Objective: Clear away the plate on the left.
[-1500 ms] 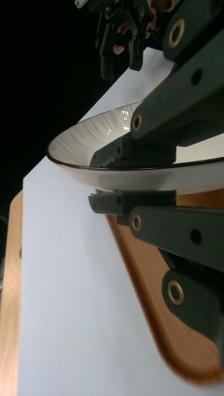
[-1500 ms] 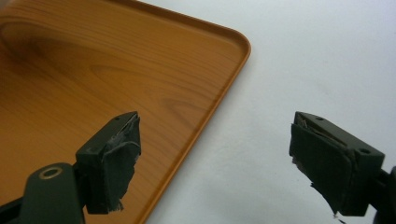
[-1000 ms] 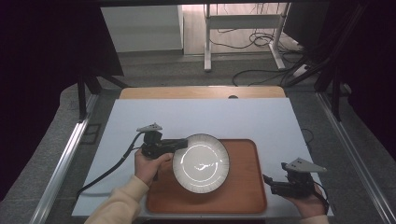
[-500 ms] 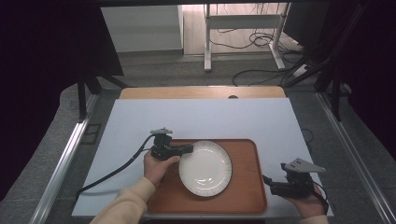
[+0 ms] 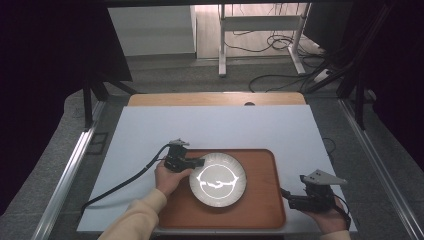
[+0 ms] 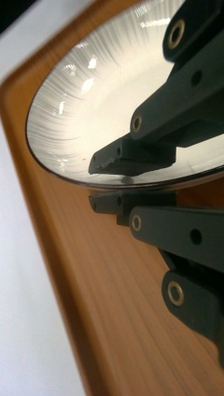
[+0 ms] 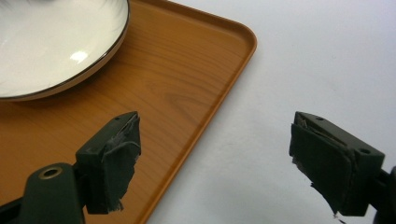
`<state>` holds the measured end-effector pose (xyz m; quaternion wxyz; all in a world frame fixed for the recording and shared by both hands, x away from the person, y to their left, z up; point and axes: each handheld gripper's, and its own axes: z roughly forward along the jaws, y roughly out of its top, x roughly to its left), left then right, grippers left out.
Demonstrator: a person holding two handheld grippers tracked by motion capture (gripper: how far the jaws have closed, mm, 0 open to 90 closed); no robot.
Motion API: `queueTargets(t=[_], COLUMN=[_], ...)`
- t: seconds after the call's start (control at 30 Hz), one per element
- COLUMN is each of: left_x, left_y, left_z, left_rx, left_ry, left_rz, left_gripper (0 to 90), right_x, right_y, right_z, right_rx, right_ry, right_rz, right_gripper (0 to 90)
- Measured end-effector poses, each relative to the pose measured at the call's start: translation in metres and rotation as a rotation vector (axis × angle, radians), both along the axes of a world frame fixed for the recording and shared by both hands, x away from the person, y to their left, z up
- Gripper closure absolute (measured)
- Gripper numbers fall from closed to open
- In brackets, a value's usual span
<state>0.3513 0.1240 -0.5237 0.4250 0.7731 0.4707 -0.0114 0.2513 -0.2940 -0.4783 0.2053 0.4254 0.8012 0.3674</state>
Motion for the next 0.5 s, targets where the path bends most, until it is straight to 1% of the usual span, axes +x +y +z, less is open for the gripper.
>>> queueTargets(t=[0.07, 0.17, 0.2, 0.4, 0.5], left_x=[0.0015, 0.0029, 0.0029, 0.0028, 0.0018], left_y=[-0.0005, -0.0012, -0.0015, -0.0015, -0.0019], left_z=[-0.0033, -0.0065, -0.0075, -0.0084, -0.0079], left_rx=[0.015, 0.022, 0.032, 0.034, 0.03], left_ry=[0.009, 0.014, 0.013, 0.009, 0.006], left_rz=[-0.006, -0.011, -0.01, -0.017, -0.031], left_gripper=[80.0, 78.4, 78.0, 76.5, 72.0], right_x=[-0.0001, -0.0002, -0.0002, -0.0006, -0.0003], right_y=[-0.0001, -0.0003, -0.0004, -0.0011, -0.0011], right_z=[0.0001, 0.0002, 0.0001, 0.0005, 0.0006], right_rx=[0.001, 0.002, 0.001, 0.002, 0.002], right_ry=[0.0, 0.0, 0.0, -0.002, -0.002], right_rz=[0.0, -0.001, -0.001, -0.001, -0.002], right_gripper=[16.7, 16.7, 16.7, 16.7, 16.7])
